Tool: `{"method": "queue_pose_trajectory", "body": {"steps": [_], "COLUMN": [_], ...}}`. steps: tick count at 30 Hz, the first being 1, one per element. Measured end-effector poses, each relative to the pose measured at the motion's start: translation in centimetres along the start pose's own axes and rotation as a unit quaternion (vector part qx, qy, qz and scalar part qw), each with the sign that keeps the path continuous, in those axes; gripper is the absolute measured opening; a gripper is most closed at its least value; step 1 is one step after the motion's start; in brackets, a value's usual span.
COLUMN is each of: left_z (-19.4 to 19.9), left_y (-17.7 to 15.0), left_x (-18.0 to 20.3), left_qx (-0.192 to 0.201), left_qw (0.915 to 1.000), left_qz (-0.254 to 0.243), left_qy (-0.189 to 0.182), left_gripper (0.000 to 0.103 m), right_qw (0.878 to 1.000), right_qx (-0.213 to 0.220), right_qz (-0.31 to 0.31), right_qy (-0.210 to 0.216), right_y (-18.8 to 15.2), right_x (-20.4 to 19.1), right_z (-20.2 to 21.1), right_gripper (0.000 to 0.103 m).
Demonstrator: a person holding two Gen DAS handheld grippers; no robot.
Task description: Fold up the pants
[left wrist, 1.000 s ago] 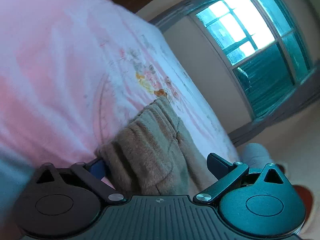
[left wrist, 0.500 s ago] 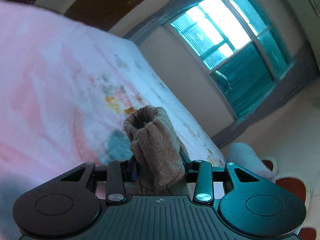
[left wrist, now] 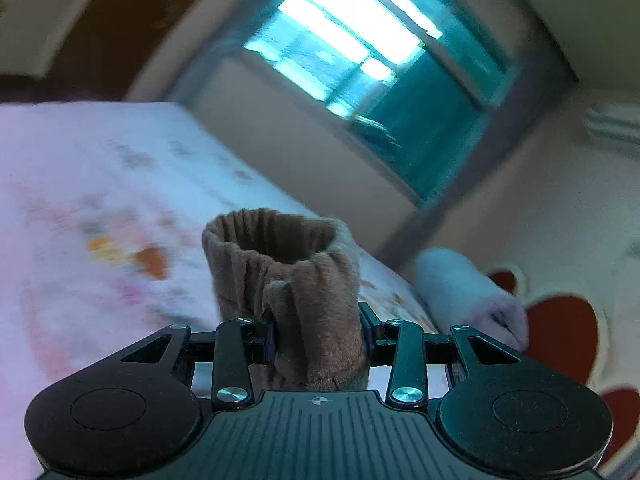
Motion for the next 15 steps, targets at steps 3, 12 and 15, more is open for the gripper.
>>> {"method": "queue_pose_trajectory", "body": {"steps": [3,12,15], "left_z": [-1.9,-8.8,-10.6], "left_y": [-1.0,-15.2,-24.0], "left_x": [6.5,27.1,30.3], "left_qx": [-0.018,-0.147,-0.264], "left_qw": [0.9976,0.9555,0.9217], "left_qz": [-0.055,-0.219,-0.247], "left_qy": [-0.039,-0.133,-0.141], "left_gripper": [0.037,0.037,0.054], "right_qw": [0.996,0.938,0.926], "right_qx": [0.017,0.091,0.101], "right_qz": [-0.085,-0.332,-0.358], "right_qy": [0.019,-0.049,-0.069], "right_y": [0.6,0.2,-1.1], "right_x": [4.6,24.9,28.9], "right_z": [3.0,10.4,12.1], "right_gripper": [0.082,0.082,0.082]}}
Point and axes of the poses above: each gripper's, at about its wrist camera, not at the fingertips, and z roughly against the way its jaws point, x to its right, y to its top, the point moved 8 cm from there along -z, roughly the way its jaws point, and after that the axes turned 3 degrees about y, right-handed, at the moved point
